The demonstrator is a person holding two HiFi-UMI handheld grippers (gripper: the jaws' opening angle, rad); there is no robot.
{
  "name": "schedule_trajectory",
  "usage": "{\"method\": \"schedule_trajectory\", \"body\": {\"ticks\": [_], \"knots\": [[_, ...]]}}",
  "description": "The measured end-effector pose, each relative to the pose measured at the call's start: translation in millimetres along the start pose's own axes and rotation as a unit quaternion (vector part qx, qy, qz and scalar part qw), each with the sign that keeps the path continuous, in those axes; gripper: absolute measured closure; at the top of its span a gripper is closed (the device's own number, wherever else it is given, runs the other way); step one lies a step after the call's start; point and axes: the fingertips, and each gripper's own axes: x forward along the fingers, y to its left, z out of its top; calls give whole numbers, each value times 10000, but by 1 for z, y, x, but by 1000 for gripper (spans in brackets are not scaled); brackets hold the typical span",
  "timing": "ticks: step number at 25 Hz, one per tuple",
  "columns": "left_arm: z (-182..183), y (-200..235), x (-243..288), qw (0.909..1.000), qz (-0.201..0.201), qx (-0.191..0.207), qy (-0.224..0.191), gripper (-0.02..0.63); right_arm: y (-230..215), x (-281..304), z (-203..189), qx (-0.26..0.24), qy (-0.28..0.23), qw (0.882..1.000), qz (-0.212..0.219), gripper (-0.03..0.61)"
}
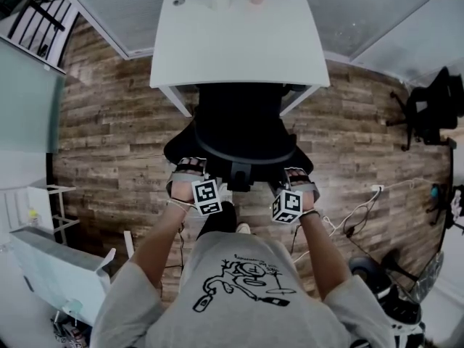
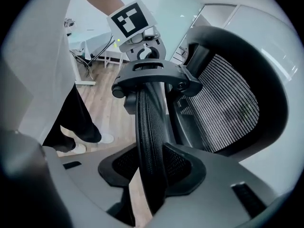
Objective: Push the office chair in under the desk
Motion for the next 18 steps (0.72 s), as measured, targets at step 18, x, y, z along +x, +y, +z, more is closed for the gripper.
{"method": "schedule_trajectory", "body": {"ticks": [18], "knots": [[-12,60,20,9997,119,221,-56,465,-44,27,15,159,-36,9998,79,413]]}}
